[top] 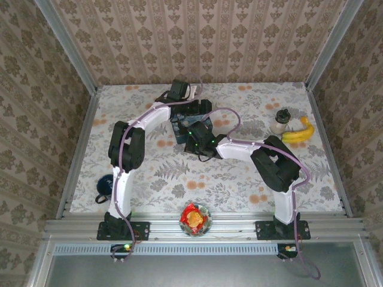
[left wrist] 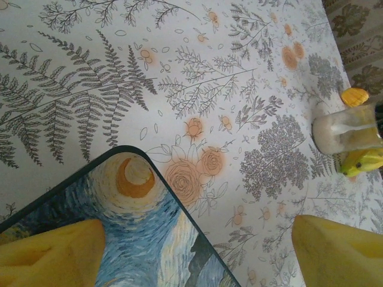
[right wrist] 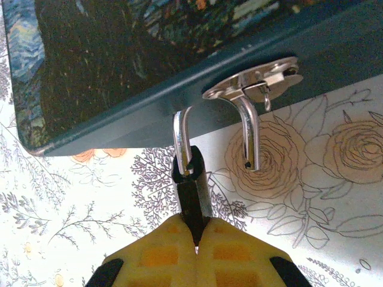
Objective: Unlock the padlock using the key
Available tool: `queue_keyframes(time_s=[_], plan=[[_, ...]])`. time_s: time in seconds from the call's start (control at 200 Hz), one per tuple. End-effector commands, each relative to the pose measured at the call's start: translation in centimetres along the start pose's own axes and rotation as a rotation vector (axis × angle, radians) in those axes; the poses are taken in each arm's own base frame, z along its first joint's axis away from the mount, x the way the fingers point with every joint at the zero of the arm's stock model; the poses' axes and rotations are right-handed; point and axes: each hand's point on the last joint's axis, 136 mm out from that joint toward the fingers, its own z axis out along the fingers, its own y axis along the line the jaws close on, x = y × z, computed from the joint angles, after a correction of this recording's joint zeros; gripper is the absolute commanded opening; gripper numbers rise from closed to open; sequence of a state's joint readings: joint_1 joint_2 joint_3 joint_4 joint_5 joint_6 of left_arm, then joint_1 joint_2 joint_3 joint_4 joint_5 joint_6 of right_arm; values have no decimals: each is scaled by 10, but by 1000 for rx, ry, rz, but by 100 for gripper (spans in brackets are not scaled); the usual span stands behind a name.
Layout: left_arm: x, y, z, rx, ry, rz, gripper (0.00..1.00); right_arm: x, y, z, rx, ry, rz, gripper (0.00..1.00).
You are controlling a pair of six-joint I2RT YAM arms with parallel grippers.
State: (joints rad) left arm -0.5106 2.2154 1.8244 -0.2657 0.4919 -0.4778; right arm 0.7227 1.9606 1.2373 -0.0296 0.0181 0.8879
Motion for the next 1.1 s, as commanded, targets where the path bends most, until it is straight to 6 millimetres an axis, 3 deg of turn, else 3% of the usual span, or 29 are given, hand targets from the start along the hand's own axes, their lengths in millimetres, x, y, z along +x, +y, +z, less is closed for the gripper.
queue_keyframes(time_s=[0.0, 0.14, 0.325, 0.4, 0.415, 0.555, 0.795, 0.925, 1.095], plan=[[6, -9, 6, 43, 35, -25, 83, -22, 22, -4, -71, -63, -25, 0], [-8, -14, -16, 20, -21, 7, 87, -19, 21, -16, -76, -62, -41, 0], [-46, -22, -65, -11, -137, 39, 99, -14, 12, -45, -69, -68, -59, 0], [-51, -25, -83, -41, -166, 49, 100, -12, 6, -59, -60, -76, -64, 0], [-58, -14, -93, -62, -188, 36, 100, -10, 4, -61, -53, -73, -65, 0], [-59, 3, -136, -164, -261, 12, 100, -9, -22, -88, 28, -82, -75, 0], [-18, 37, -204, -371, -368, 3, 100, -18, -76, -132, 123, -49, -112, 0], [28, 62, -229, -463, -396, -29, 100, -21, -100, -145, 136, 1, -140, 0], [83, 91, -255, -557, -426, -41, 100, -19, -131, -144, 148, 54, -123, 0]])
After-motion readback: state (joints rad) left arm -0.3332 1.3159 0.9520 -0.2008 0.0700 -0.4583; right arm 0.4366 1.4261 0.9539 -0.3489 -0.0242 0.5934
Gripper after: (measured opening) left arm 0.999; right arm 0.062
